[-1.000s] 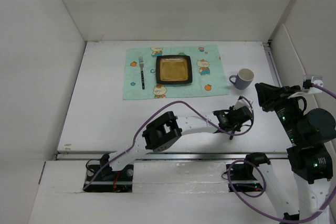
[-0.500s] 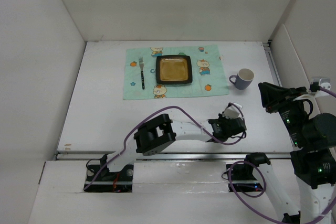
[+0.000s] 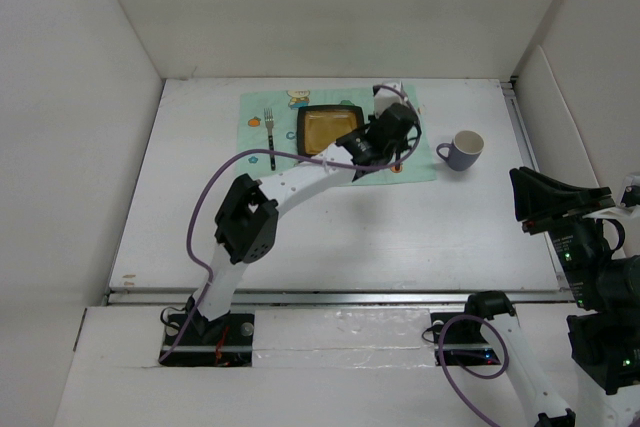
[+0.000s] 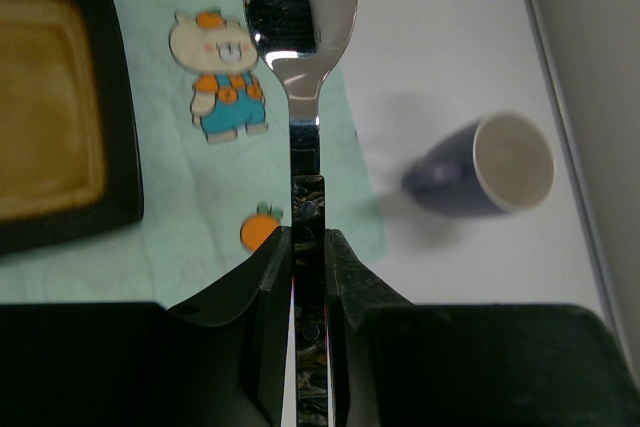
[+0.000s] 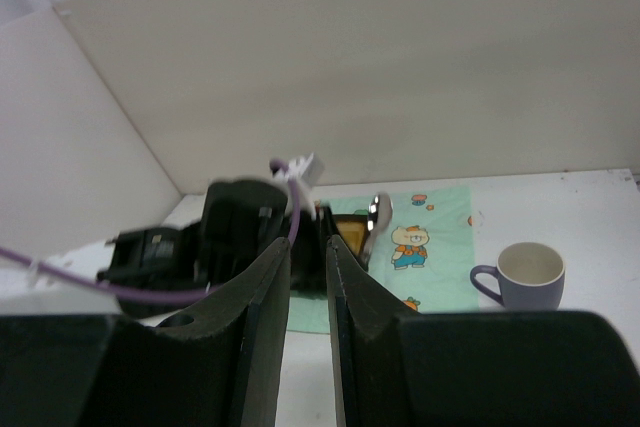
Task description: Set the dinner table for one person
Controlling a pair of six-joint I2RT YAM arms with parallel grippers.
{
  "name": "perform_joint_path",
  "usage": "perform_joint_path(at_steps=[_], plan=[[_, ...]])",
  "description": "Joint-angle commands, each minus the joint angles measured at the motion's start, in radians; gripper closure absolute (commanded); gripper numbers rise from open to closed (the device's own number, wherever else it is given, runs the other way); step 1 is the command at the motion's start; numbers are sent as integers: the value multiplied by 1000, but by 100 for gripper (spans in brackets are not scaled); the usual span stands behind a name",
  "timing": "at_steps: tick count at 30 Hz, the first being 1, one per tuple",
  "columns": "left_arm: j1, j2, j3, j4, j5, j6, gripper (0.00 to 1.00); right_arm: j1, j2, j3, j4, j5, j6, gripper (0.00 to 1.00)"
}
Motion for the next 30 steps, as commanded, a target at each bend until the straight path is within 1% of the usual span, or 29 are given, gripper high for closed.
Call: perform_joint_path(at_steps=[1, 2, 3, 5, 6, 10, 11, 13, 15, 22, 26, 30], plan=[[74, 151, 276, -59, 42, 29, 100, 8, 5, -15, -22, 2, -2, 74], [88, 253, 351, -114, 49, 32, 100, 8, 7, -23, -22, -2, -3, 74], [104, 302, 498, -137, 58, 35, 100, 8, 8, -28, -28, -7, -3, 74], [148, 413, 609, -165, 84, 23, 100, 8, 11, -48, -30, -8, -5, 74], [164, 430, 650, -157, 125, -1, 100, 8, 11, -57, -22, -16, -3, 74], [225, 449, 591, -36, 196, -73, 100, 8, 30, -95, -14, -57, -8, 74], [225, 471, 603, -28, 196, -80, 100, 8, 31, -117, -10, -62, -5, 74], [234, 502, 681, -30, 193, -66, 100, 8, 36, -138, 13, -85, 0, 74], [234, 531, 708, -2, 197, -58, 100, 8, 50, -154, 15, -97, 1, 74], [262, 594, 692, 94, 263, -107, 100, 8, 56, -180, 19, -93, 3, 74], [262, 649, 692, 108, 283, -133, 100, 8, 64, -184, 21, -79, -5, 73], [271, 665, 691, 113, 292, -149, 100, 8, 64, -197, 30, -77, -5, 73]])
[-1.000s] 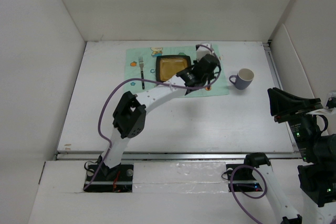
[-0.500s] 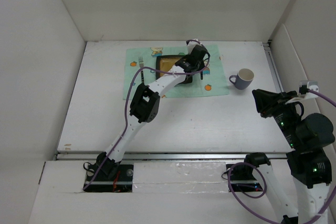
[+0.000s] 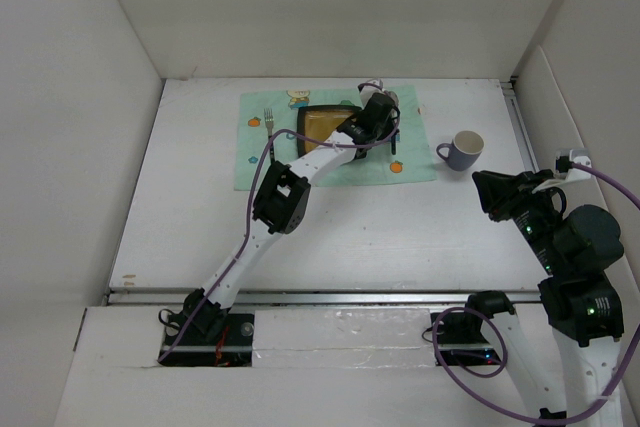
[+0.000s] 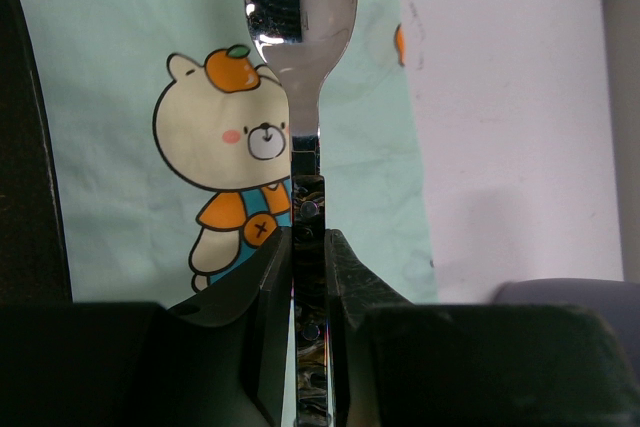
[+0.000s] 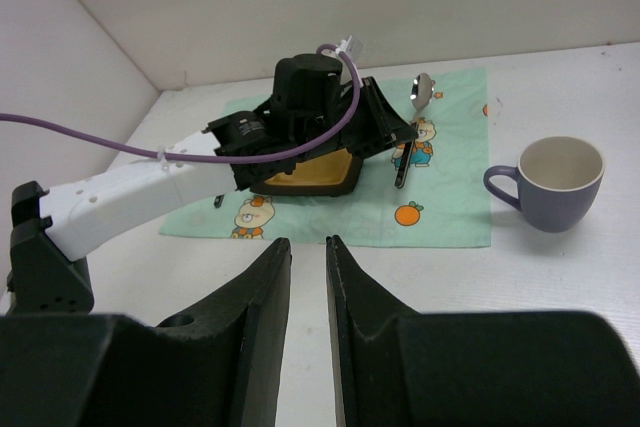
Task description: Set the dinner table for one person
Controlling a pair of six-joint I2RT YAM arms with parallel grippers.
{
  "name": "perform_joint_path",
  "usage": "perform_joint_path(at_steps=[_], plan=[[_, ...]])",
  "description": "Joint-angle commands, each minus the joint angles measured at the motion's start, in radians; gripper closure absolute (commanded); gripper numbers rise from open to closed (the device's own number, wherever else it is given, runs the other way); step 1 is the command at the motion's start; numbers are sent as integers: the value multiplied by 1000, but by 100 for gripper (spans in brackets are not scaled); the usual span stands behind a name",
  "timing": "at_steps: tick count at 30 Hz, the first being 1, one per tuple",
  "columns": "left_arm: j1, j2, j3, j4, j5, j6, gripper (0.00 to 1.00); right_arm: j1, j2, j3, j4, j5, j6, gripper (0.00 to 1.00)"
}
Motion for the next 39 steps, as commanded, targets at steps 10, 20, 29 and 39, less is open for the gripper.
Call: perform_joint_path(at_steps=[10, 20, 29, 39], plan=[[24, 29, 15, 86, 10, -53, 100, 8, 9, -25, 43, 3, -17, 73], [24, 20, -45, 103, 8, -87, 93, 8, 13, -22, 37, 12, -22, 73], [24, 9, -60, 89, -12, -104, 78, 8, 3, -12, 26, 29, -25, 72], [24, -115, -149, 132, 13, -101, 64, 8, 26, -28, 40, 46, -23, 83]])
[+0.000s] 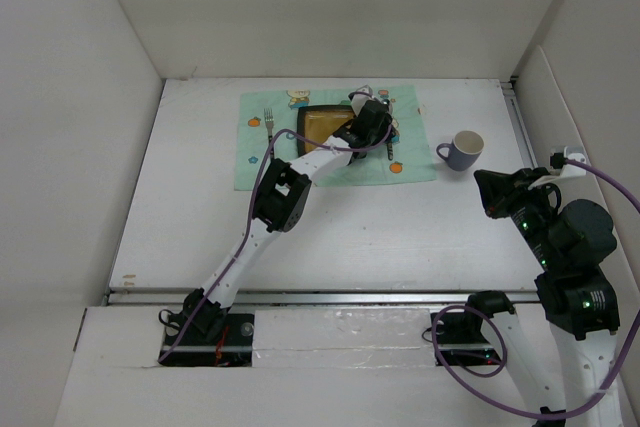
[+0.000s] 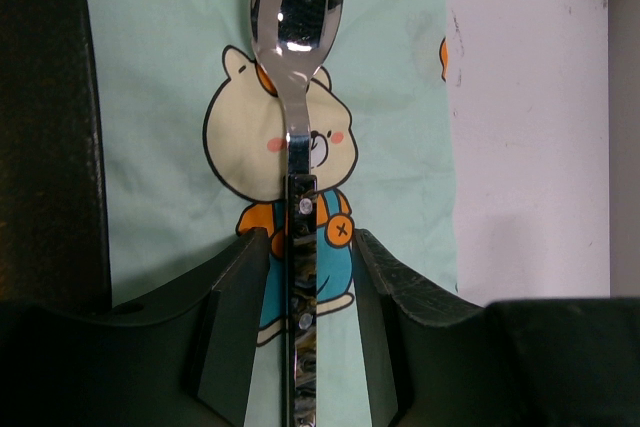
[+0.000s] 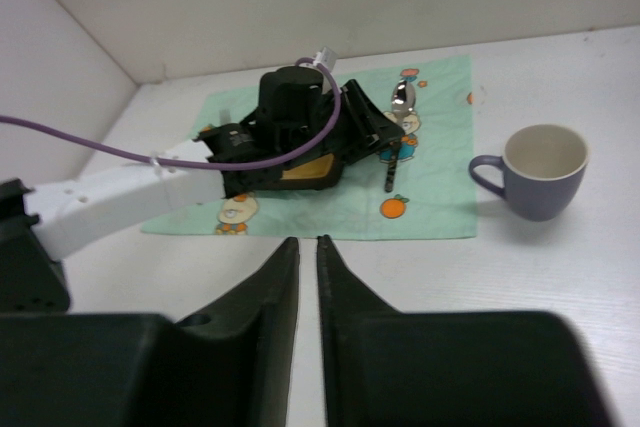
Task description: Set the dinner table for one person
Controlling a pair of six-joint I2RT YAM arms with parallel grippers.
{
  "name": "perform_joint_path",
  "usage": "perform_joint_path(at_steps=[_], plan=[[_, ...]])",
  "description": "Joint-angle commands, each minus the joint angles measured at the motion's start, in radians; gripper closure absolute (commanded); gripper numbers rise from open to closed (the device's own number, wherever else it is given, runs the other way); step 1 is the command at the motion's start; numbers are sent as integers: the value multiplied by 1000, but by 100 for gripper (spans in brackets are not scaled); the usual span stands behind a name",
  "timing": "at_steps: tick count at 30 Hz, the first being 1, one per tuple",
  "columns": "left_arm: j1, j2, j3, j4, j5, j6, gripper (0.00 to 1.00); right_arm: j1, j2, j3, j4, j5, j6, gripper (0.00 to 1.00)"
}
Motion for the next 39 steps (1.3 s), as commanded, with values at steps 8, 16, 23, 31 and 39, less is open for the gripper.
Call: perform_joint_path(at_steps=[8, 16, 23, 31, 39], plan=[[3, -438, -165, 34, -54, 124, 59, 8, 87, -133, 143, 63, 48, 97], [-180, -982, -639, 251, -115, 368, 79, 8, 316, -167, 309, 320, 73, 59], [-506, -1432, -1420, 495, -350, 287, 100, -28, 679, -35, 389, 450, 88, 40], [-811, -1640, -1537, 94, -559, 180, 65, -110, 972, 149, 377, 448, 36, 40], [-883, -2042, -1568, -133, -622, 159, 63, -140, 1236, 313, 335, 372, 9, 44]])
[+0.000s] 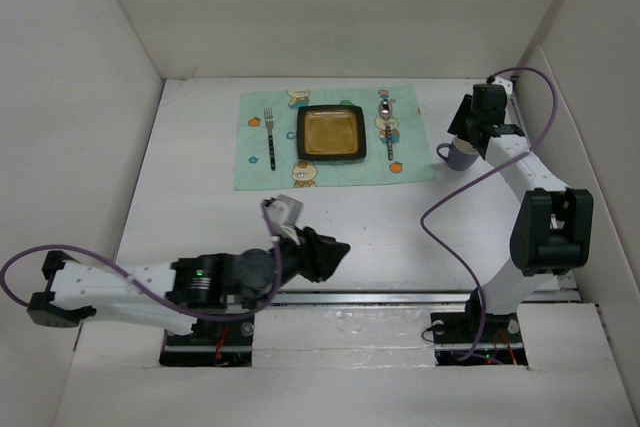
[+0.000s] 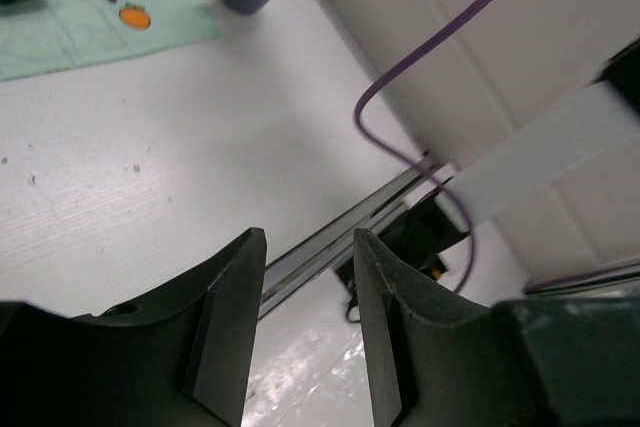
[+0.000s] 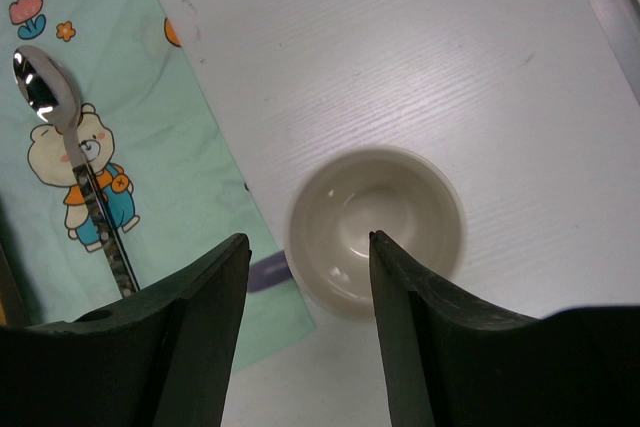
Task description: Set the dinner table for one person
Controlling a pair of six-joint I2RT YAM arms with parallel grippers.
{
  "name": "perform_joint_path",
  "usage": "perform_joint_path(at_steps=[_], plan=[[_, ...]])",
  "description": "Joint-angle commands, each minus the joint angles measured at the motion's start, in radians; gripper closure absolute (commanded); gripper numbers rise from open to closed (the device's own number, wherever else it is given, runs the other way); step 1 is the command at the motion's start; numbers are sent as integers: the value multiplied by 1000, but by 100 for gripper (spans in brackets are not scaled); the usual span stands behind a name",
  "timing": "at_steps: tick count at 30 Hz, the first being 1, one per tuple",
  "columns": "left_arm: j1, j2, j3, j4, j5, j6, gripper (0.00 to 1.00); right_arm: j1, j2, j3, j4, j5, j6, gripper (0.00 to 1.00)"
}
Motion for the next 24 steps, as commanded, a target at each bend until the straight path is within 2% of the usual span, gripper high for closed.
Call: perform_joint_path(at_steps=[1, 3, 8, 10, 12, 13, 16, 17, 19, 20, 22, 23, 24], plan=[[-4, -195, -16, -65, -85, 13, 63, -8, 87, 89, 17, -50, -25, 45], [-4, -302, -29, -72, -102, 60, 61, -8, 136, 117, 23, -62, -21, 46], [-4, -390, -13, -174, -200, 100, 59, -8, 225, 187, -16, -85, -2, 53], [-13, -390, -13, -212, -231, 70, 59, -8, 239, 200, -20, -85, 7, 78], [-25, -389, -30, -191, -222, 85, 59, -8, 227, 187, 2, -67, 19, 95], [-25, -390, -36, -186, -228, 85, 59, 7, 215, 180, 38, -52, 21, 100], [-25, -390, -68, -166, -254, 81, 59, 53, 179, 222, 48, 8, -10, 100], [-25, -392, -94, -149, -260, 82, 59, 75, 201, 343, 21, 27, -45, 100], [-25, -391, -110, -149, -274, 82, 59, 93, 222, 403, -38, 27, -56, 100], [-25, -390, -118, -139, -283, 81, 59, 103, 280, 533, -71, 30, -85, 100], [-25, -394, -134, -134, -317, 84, 59, 127, 351, 664, -153, 44, -114, 100], [-25, -391, -135, -143, -321, 78, 59, 127, 430, 807, -182, 44, -143, 100], [-25, -390, -136, -146, -337, 73, 59, 139, 472, 882, -241, 41, -151, 100]])
